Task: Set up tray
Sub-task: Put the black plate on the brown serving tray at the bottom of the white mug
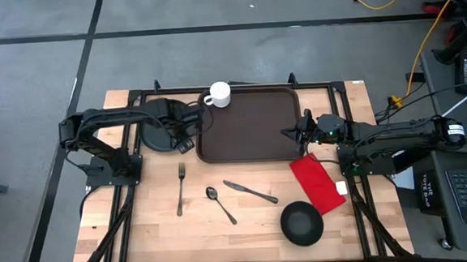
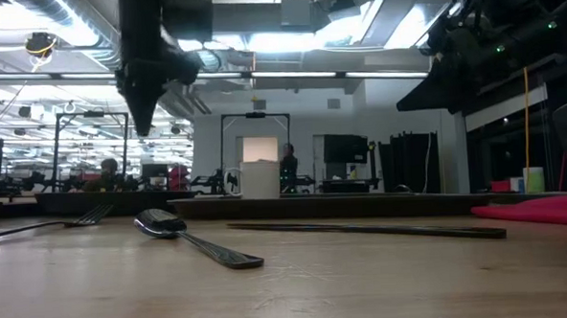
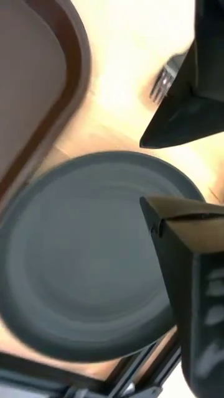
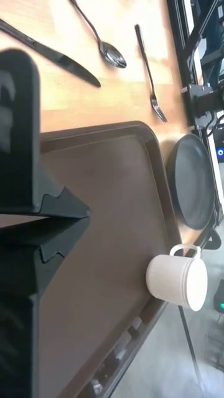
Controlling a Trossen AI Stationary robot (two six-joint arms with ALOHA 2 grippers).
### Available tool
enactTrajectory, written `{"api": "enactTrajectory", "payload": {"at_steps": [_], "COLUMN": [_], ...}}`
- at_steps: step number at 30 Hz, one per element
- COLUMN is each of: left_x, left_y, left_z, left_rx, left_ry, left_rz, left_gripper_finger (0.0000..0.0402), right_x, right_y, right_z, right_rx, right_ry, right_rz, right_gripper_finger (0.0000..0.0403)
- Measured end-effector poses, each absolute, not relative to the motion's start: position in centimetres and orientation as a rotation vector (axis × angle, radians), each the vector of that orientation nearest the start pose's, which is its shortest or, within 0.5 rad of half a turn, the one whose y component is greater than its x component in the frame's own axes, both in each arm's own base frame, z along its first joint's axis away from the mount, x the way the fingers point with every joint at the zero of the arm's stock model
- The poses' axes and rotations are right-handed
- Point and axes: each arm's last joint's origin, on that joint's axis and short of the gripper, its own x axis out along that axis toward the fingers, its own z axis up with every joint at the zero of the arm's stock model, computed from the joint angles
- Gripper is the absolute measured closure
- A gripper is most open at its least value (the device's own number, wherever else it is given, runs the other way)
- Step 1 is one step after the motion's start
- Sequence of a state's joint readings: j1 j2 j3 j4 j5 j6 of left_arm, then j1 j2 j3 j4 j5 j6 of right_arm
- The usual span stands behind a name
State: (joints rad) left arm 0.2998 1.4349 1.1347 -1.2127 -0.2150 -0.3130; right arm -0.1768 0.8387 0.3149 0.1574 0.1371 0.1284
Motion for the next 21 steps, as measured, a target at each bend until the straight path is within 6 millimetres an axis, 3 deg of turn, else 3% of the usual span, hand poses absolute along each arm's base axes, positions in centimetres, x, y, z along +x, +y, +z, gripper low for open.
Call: {"api": "enactTrajectory", "payload": {"at_steps": [6,21], "left_x": [22.9,22.4], "left_y": [6.9,6.0], "left_z": [22.8,19.1], "left_rx": [-0.287,-0.279], "left_ry": [1.453,1.421], "left_rz": [0.611,0.608], "left_gripper_finger": [0.0247,0.0243], "right_x": [17.2,17.3], "right_y": [-3.5,-3.5], "right_z": [19.5,19.7], "right_rx": [0.133,0.132], "right_ry": [0.347,0.320], "right_rz": [-0.333,-0.332], "right_gripper_finger": [0.0388,0.0389]}}
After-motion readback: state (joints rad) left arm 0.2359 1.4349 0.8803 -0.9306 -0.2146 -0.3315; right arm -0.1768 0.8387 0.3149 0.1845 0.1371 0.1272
